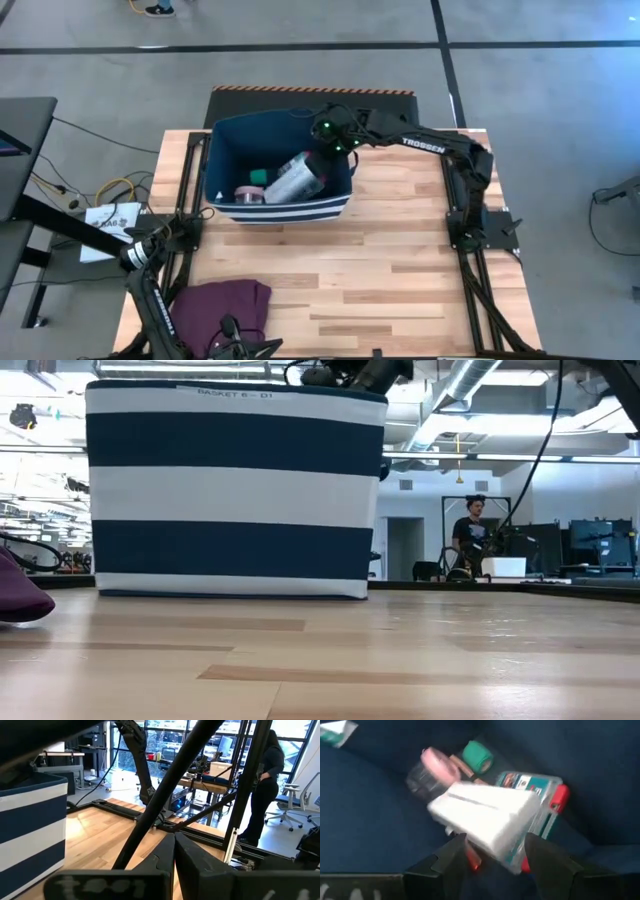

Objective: Pick & place medical supplies in basket/bin
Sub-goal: Return to Home Position

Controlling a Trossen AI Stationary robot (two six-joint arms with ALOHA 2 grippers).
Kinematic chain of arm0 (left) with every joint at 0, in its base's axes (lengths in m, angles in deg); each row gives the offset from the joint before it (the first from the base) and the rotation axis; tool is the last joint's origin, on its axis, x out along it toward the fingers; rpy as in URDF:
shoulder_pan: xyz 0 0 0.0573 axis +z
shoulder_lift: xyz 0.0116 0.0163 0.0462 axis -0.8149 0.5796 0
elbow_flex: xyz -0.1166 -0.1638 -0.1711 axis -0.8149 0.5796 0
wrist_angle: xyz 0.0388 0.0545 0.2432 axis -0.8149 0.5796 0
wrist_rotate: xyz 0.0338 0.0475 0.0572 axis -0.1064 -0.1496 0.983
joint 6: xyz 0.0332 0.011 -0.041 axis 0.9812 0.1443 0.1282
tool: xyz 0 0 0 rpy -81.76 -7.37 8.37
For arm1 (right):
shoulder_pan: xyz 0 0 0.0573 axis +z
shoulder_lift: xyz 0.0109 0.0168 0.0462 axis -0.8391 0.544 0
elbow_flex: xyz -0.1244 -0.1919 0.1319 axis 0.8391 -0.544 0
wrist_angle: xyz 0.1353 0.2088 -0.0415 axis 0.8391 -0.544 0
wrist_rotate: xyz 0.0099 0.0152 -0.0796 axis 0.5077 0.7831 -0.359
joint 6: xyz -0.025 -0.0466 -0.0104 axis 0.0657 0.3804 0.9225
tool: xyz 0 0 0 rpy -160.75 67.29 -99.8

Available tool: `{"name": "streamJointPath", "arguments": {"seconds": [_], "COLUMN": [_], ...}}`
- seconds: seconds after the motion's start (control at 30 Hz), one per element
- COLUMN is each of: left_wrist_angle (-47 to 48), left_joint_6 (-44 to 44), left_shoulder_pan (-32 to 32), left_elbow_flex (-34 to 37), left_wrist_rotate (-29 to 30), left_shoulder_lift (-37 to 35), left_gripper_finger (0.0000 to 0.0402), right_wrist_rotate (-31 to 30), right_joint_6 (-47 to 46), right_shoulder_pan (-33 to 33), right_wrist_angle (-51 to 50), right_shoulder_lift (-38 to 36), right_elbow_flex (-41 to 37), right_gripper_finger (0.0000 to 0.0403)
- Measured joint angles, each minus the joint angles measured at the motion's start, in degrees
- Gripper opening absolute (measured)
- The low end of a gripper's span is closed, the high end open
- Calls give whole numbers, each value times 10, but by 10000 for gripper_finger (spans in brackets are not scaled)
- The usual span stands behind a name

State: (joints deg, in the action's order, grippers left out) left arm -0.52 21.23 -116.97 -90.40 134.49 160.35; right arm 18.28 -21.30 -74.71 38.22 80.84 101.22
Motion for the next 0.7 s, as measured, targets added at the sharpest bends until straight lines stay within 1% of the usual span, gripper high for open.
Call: {"name": "streamJointPath", "arguments": {"seconds": [0.1,0.2,0.3,0.4,0.5,0.7], "left_wrist_angle": [0,0,2,10,24,112], "left_joint_6": [-4,-3,21,61,91,94], "left_shoulder_pan": [0,0,0,0,0,3], "left_elbow_flex": [0,0,0,1,1,1], "left_wrist_rotate": [0,3,10,9,11,12], "left_shoulder_lift": [0,0,0,-5,-28,-106], "left_gripper_finger": [0,0,0,0,0,0], "right_wrist_rotate": [13,34,66,76,76,71], "right_joint_6": [-8,-7,-5,-3,15,85], "right_shoulder_pan": [6,16,30,54,85,154], "right_wrist_angle": [-7,-3,4,2,-2,-34], "right_shoulder_lift": [-24,-63,-110,-155,-208,-302], "right_elbow_flex": [-3,-3,-1,-1,-1,0], "right_gripper_finger": [197,201,203,202,198,186]}}
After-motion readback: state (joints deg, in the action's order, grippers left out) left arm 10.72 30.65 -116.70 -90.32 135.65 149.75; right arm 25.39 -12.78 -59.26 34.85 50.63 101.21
